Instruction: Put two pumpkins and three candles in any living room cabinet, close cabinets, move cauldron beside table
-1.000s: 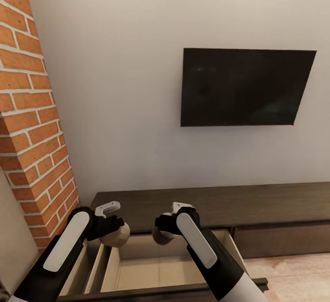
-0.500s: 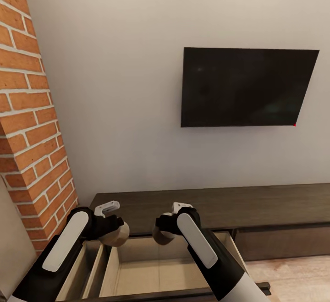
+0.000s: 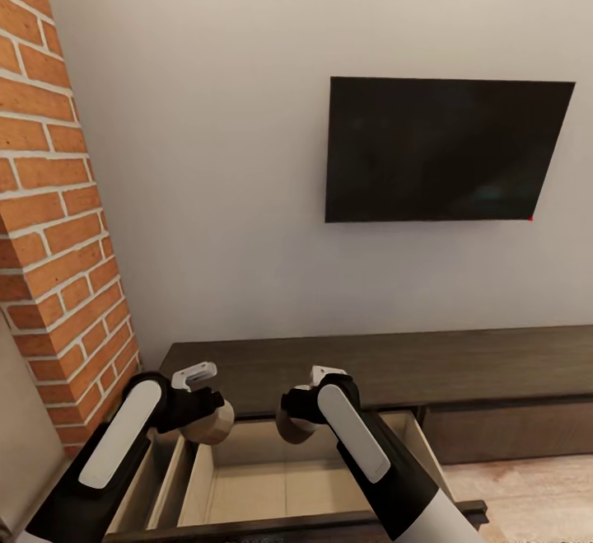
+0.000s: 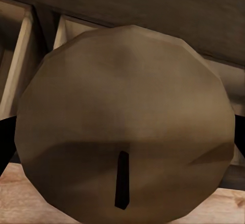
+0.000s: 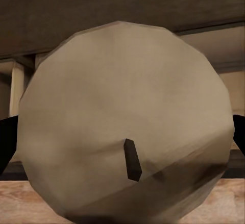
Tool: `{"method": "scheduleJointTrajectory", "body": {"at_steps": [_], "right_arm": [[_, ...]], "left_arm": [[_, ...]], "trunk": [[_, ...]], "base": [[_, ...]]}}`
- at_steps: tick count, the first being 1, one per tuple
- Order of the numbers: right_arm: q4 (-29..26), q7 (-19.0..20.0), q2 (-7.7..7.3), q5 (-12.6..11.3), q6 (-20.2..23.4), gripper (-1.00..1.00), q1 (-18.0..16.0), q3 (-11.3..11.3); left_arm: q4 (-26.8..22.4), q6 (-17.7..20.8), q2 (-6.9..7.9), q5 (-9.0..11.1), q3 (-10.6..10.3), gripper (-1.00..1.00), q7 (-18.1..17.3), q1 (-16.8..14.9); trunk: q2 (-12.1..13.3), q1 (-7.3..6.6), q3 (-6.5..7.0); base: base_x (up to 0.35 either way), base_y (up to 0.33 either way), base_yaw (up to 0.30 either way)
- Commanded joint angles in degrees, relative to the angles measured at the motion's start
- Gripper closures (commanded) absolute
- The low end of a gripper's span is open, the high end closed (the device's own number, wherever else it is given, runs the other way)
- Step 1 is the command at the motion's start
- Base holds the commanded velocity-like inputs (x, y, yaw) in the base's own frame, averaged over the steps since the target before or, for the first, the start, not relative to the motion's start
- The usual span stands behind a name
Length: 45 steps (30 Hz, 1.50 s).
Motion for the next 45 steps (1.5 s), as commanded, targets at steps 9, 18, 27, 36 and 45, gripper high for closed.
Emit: {"method": "scheduleJointTrajectory", "body": {"at_steps": [9, 18, 27, 36, 45], "right_arm": [[0.0, -0.2, 0.00, -0.5, 0.3, 1.00, -0.1, 0.1], [6.0, -0.5, 0.37, 0.0, 0.1, 1.00, -0.1, -0.1], [9.3, -0.2, 0.61, 0.1, -0.2, 1.00, -1.2, -0.1], [10.8, 0.1, 0.70, 0.1, -2.4, 1.00, -1.4, -0.1], [13.1, 1.8, 0.70, 0.4, -4.5, 1.00, -2.4, 0.0]], "left_arm": [[0.0, 0.1, -0.04, 0.6, -0.1, 1.00, 0.8, -0.1], [0.7, 0.0, -0.12, 0.5, -0.3, 1.00, 0.8, -0.1], [0.9, 0.0, -0.22, 0.5, -2.5, 1.00, 0.8, -0.1], [4.4, 0.0, -2.67, -2.7, -2.9, 1.00, 0.7, -0.2], [8.0, -0.1, -4.38, -6.7, -2.9, 1.00, 0.6, -0.5]], "trunk": [[-3.7, 1.98, -1.68], [-7.3, 3.95, -3.30], [-10.9, 5.93, -4.92], [-14.5, 7.91, -6.53], [-18.1, 9.88, -8.15]], "base": [[0.000, 0.000, 0.000], [0.000, 0.000, 0.000], [0.000, 0.000, 0.000], [0.000, 0.000, 0.000], [0.000, 0.000, 0.000]]}}
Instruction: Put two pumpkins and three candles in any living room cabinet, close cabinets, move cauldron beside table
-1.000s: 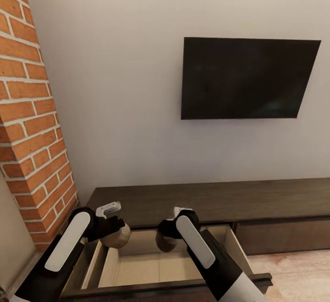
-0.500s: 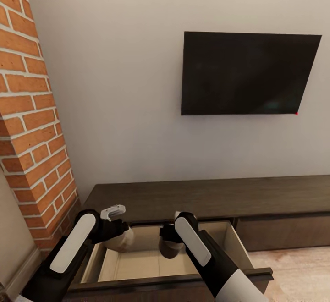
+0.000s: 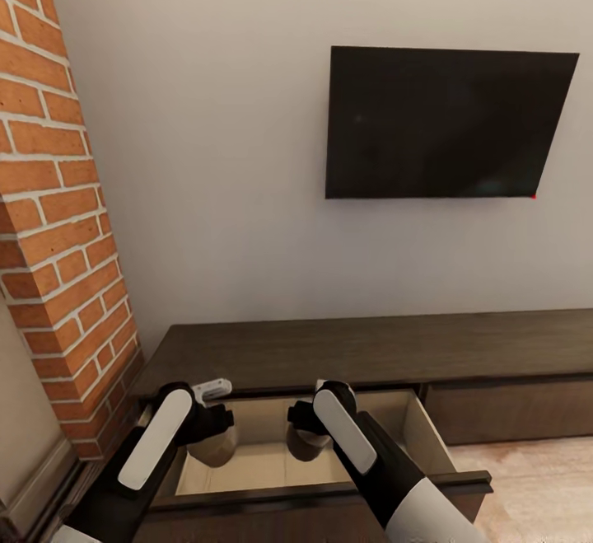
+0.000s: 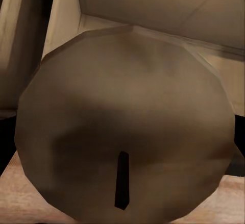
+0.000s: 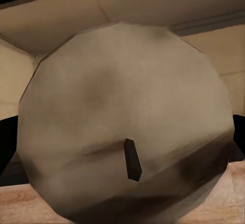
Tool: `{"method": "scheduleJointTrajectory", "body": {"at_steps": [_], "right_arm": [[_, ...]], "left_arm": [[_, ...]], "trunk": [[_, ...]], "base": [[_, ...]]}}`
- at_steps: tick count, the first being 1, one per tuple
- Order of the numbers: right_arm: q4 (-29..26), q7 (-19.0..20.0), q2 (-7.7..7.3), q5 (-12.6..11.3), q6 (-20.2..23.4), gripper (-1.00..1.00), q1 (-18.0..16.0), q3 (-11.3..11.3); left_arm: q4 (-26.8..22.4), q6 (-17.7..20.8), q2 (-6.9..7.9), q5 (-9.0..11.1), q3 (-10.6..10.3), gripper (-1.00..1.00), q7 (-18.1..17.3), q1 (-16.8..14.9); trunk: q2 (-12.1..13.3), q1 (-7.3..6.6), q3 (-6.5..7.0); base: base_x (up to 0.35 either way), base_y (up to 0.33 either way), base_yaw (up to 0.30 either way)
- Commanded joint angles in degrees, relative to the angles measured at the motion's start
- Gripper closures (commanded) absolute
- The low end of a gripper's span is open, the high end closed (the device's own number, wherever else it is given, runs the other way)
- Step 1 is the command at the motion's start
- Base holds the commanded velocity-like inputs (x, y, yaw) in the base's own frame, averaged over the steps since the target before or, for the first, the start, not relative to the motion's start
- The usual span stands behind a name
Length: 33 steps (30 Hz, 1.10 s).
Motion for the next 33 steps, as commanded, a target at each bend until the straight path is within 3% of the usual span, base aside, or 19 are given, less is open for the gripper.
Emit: {"method": "scheduleJointTrajectory", "body": {"at_steps": [1, 9, 21, 33], "right_arm": [[0.8, 0.2, -0.02, -0.4, -0.2, 1.00, -0.4, 0.1], [4.2, 5.9, 0.00, 3.3, -2.3, 1.00, -1.6, 0.1], [5.3, 8.4, 0.00, 3.7, -5.5, 1.00, -1.6, 0.2], [5.4, 8.7, 0.00, 3.7, -5.6, 1.00, -1.6, 0.2]], "left_arm": [[0.0, 0.0, 0.00, 0.1, -0.1, 1.00, 0.5, -0.1], [0.9, -0.6, -0.08, -2.4, -0.1, 1.00, -2.2, -0.1], [1.0, -2.0, 0.07, -3.3, 0.0, 1.00, -3.8, -0.1], [1.0, -4.4, 0.52, -3.2, 0.0, 1.00, -4.0, -0.1]], "trunk": [[-0.5, 0.22, -0.25], [-3.7, 1.97, -1.68], [-8.5, 4.61, -3.84], [-8.5, 4.61, -3.84]], "base": [[0.000, 0.000, 0.000], [0.000, 0.000, 0.000], [0.000, 0.000, 0.000], [0.056, 0.000, 0.000]]}}
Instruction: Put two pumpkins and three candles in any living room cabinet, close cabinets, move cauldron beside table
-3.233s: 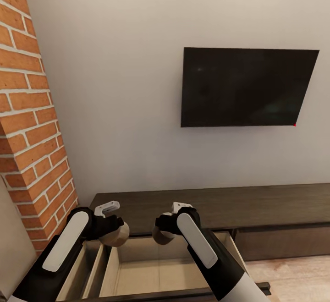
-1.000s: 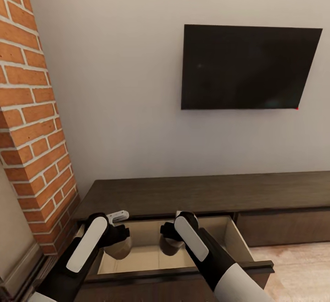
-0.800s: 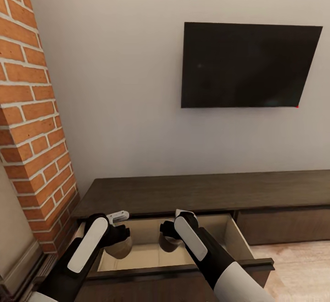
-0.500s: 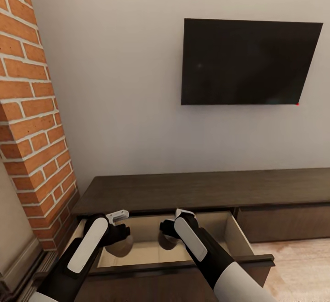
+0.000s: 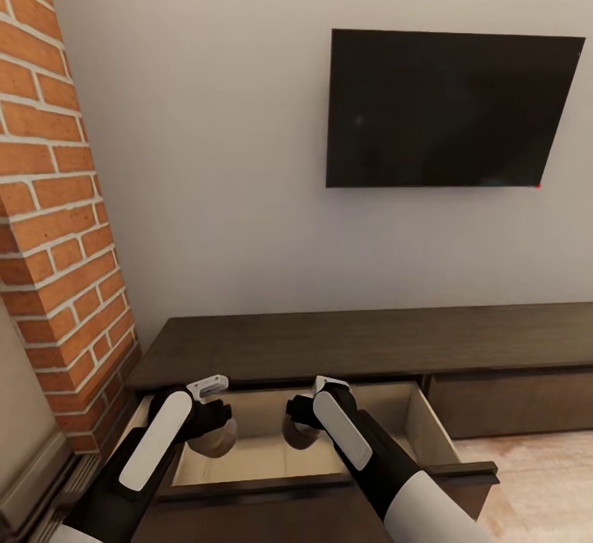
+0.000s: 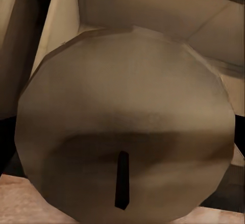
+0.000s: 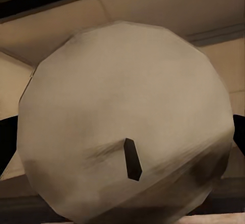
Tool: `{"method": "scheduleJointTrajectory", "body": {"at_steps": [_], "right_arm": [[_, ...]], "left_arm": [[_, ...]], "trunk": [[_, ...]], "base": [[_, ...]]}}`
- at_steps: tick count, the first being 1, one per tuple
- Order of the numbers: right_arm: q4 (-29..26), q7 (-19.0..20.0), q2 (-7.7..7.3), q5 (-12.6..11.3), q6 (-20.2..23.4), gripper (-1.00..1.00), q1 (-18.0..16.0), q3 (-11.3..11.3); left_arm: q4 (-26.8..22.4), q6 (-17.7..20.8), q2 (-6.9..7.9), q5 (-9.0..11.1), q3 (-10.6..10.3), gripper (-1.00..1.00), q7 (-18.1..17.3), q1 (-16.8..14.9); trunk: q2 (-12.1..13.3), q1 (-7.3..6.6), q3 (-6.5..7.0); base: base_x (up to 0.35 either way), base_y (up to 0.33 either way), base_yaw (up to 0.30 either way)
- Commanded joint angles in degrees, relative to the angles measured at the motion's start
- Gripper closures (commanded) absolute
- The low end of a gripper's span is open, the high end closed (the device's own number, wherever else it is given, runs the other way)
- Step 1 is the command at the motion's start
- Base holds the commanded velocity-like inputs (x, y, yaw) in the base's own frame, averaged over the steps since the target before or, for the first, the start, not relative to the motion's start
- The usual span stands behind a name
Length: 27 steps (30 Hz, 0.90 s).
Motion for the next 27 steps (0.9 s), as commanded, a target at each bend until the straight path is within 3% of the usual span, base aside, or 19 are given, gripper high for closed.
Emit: {"method": "scheduleJointTrajectory", "body": {"at_steps": [1, 18, 27], "right_arm": [[-0.1, -0.5, -0.03, -0.4, 0.1, 1.00, -0.1, 0.1], [0.1, -0.5, -0.04, -0.4, 0.1, 1.00, -0.1, 0.1], [0.1, -0.5, -0.07, -0.5, 0.1, 1.00, -0.1, 0.1]], "left_arm": [[-0.1, 0.1, 0.05, 0.5, -0.1, 1.00, 0.6, -0.1], [0.0, 0.1, -0.08, 0.6, -0.1, 1.00, 0.5, -0.1], [-0.1, 0.1, 0.05, 0.6, -0.1, 1.00, 0.6, -0.1]], "trunk": [[0.0, 0.02, -0.07], [0.0, 0.02, -0.07], [0.0, 0.02, -0.07]], "base": [[0.251, 0.000, 0.000], [0.167, 0.000, 0.000], [0.026, 0.000, 0.000]]}}
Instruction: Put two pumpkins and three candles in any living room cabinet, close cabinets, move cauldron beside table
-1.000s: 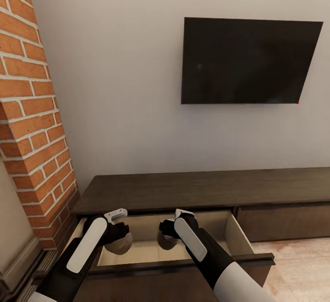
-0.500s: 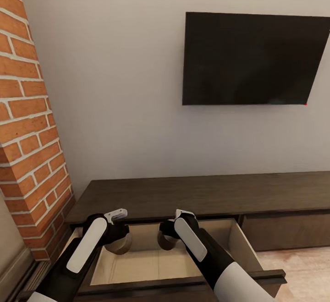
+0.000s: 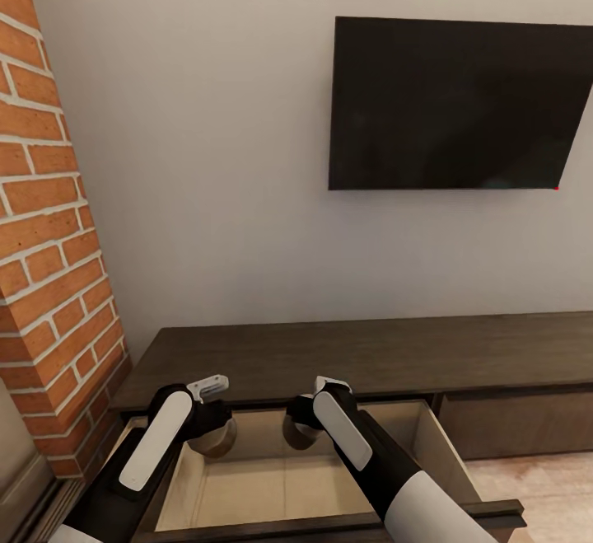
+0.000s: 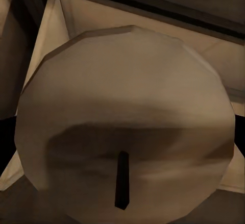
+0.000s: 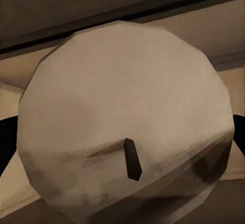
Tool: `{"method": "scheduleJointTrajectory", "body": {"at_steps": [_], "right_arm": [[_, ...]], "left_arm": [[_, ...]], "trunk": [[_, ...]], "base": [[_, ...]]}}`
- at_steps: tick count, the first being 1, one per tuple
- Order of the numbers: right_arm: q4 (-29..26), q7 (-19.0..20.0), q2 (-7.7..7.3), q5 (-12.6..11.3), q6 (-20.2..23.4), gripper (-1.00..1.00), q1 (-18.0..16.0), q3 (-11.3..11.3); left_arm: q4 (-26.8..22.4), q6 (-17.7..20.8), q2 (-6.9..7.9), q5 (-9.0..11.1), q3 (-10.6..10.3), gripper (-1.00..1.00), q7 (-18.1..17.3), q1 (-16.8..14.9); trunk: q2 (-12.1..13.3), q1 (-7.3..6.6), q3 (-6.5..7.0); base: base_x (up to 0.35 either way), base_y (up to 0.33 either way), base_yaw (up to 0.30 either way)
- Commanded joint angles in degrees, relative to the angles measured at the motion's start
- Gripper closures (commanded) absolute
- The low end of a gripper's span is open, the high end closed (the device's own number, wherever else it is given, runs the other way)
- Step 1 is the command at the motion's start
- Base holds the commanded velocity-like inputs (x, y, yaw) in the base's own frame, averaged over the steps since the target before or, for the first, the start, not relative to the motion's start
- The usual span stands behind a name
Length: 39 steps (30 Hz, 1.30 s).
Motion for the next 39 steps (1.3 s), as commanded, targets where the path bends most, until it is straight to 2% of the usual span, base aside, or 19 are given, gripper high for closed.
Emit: {"method": "scheduleJointTrajectory", "body": {"at_steps": [1, 7, 11, 15, 22, 32, 39], "right_arm": [[-0.1, -0.5, -0.03, -0.4, 0.0, 1.00, -0.1, 0.1], [0.4, -0.3, -0.05, -0.5, 0.0, 1.00, -0.1, 0.1], [0.5, 3.1, -0.12, -0.3, 0.0, 1.00, -0.1, 0.1], [0.5, 4.3, -0.12, 1.9, 0.1, 1.00, -0.1, 0.5], [0.5, 4.5, -0.13, 2.4, 0.1, 1.00, -0.1, 0.7], [1.0, 3.8, -0.03, 2.4, 0.1, 1.00, -0.1, 0.7], [4.7, 3.5, 0.04, 2.4, 0.1, 1.00, -1.5, 0.6]], "left_arm": [[-0.1, 0.1, 0.05, 0.5, -0.1, 1.00, 0.6, -0.1], [-0.1, 0.1, 0.00, 0.5, -0.1, 1.00, 0.5, -0.1], [0.0, 0.1, -0.02, 0.5, -0.1, 1.00, 0.5, -0.1], [0.0, 0.1, -0.03, 0.5, -0.1, 1.00, 0.6, 0.0], [0.0, 0.1, -0.03, 0.5, -0.1, 1.00, 0.5, 0.0], [0.0, 0.1, -0.06, 0.5, -0.2, 1.00, 0.5, -0.1], [0.0, 0.1, -0.12, 0.3, -0.2, 1.00, 0.5, 0.0]], "trunk": [[0.0, -0.01, -0.07], [-2.0, 1.09, -0.96], [-3.6, 1.97, -1.68], [-5.2, 2.84, -2.40], [-8.1, 4.38, -3.66], [-8.2, 4.64, -5.87], [-8.3, 4.82, -7.42]], "base": [[0.001, 0.000, 0.000], [0.000, 0.000, 0.000], [0.000, 0.000, 0.000], [0.000, 0.000, 0.000], [0.000, 0.000, 0.000], [0.000, 0.000, 0.000], [0.000, 0.000, 0.000]]}}
